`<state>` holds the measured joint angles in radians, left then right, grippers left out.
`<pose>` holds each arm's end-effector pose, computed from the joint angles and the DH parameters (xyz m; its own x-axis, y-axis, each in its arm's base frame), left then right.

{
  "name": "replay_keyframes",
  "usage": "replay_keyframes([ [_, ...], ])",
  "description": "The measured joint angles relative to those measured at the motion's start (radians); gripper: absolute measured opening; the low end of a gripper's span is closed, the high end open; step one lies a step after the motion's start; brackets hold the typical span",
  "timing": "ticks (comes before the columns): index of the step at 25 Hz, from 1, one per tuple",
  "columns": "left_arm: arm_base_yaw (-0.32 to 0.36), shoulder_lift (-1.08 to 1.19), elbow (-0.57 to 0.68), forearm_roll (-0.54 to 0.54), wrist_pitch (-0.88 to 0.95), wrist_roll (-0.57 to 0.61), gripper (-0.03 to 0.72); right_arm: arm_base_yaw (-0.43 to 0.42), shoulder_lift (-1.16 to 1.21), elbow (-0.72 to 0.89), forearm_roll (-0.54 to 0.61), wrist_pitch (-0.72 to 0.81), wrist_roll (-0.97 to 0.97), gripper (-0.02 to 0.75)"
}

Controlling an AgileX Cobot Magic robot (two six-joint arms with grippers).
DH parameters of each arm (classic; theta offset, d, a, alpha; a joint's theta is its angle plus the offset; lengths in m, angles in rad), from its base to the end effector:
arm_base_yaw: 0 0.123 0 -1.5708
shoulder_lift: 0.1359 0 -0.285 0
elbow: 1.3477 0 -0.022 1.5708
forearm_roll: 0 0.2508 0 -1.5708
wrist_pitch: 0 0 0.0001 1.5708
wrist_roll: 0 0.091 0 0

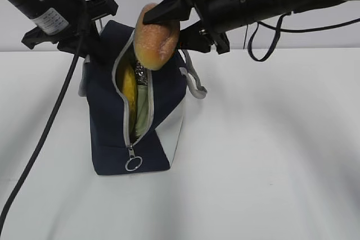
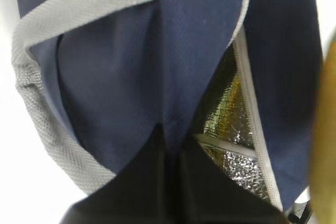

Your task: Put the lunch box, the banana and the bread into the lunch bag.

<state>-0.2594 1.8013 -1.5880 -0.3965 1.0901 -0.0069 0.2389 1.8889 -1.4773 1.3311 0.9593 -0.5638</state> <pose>0.3651 -0.1291 0.3002 -0.9491 0.0605 -0.3090 0.1831 0.9045 -0.3853 0.3846 0.1682 0.2866 -0.9153 0.1316 -0.3806 -0.2892 0.4428 0.8487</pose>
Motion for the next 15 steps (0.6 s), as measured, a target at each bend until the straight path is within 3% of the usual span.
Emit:
replay_keyframes([
  [11, 0.000, 0.000, 0.000, 0.000, -0.001, 0.000, 0.001, 0.073, 0.106, -0.001, 0.033, -0.058, -0.016, 0.442],
  [15, 0.000, 0.000, 0.000, 0.000, -0.001, 0.000, 0.001, 0.079, 0.134, -0.001, 0.034, -0.070, -0.017, 0.491],
])
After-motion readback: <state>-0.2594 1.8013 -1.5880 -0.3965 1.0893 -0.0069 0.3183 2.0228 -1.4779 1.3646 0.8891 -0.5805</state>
